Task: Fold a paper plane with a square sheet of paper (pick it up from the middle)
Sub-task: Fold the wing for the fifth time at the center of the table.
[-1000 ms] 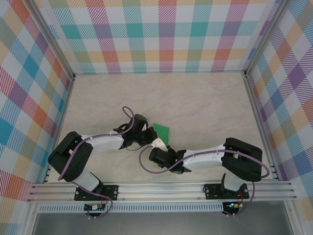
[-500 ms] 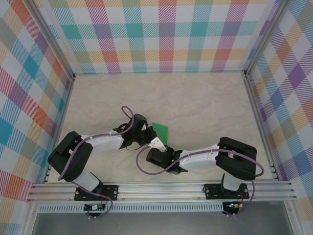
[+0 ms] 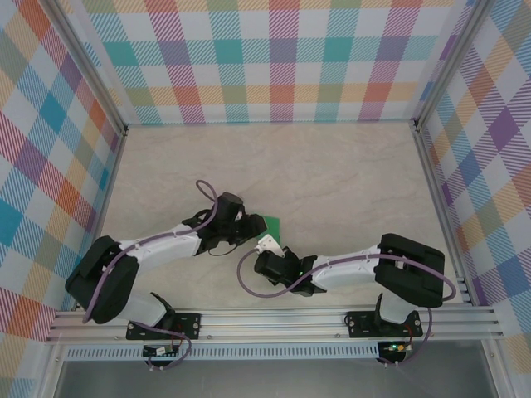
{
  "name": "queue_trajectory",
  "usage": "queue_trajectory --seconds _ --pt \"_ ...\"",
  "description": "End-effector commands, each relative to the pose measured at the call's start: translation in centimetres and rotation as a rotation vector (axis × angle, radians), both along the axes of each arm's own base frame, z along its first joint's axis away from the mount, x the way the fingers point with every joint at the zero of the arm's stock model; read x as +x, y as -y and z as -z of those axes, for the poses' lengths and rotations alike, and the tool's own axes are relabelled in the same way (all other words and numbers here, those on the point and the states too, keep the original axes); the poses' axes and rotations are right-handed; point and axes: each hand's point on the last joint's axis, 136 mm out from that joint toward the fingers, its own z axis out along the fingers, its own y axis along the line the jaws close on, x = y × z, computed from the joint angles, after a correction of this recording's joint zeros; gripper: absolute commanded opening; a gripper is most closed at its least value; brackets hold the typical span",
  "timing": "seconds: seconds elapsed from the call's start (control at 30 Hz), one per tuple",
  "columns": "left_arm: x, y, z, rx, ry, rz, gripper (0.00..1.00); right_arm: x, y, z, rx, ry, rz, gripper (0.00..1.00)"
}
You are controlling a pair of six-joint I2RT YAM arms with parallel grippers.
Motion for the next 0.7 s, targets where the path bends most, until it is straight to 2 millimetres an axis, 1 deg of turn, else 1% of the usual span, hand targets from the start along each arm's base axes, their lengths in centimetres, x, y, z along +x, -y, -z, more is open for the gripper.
queue_trajectory --seconds 0.0,0.13,0.23,0.37,0.47,0.57,0.6,0.67 --pt "-0.3 -3.0 -0.9 0.075 0.026 -0.091 0.63 -1.2 -1.8 -0.5 0.135 -0.088 -0.096 0.06" --pt "-1.0 -5.0 -2.5 0.096 0.071 -0.147 0.69 -1.4 -1.8 -0.9 0.258 -0.156 -0.104 0.05" --pt "-1.6 -5.9 -3.2 0.079 0.097 -0.172 0.7 -1.2 -1.3 -1.3 0.362 -0.217 -0.095 0.06" --pt "-2.4 -6.4 -3.2 0.042 0.107 -0.189 0.72 -0.9 -0.6 -1.6 0.46 -0.275 -0.08 0.06" --pt "-2.7 -6.2 -2.9 0.012 0.103 -0.179 0.71 -0.7 0.1 -1.7 0.513 -0.31 -0.054 0.07" --pt "-2.8 -5.1 -2.6 -0.052 0.094 -0.159 0.67 -0.6 0.7 -1.7 0.542 -0.319 -0.025 0.08" --pt "-2.8 -4.6 -2.5 -0.072 0.091 -0.147 0.67 -0.6 0.8 -1.5 0.544 -0.322 -0.019 0.08" --pt "-2.6 -3.7 -2.3 -0.1 0.088 -0.123 0.71 -0.8 1.0 -1.1 0.528 -0.332 -0.019 0.09"
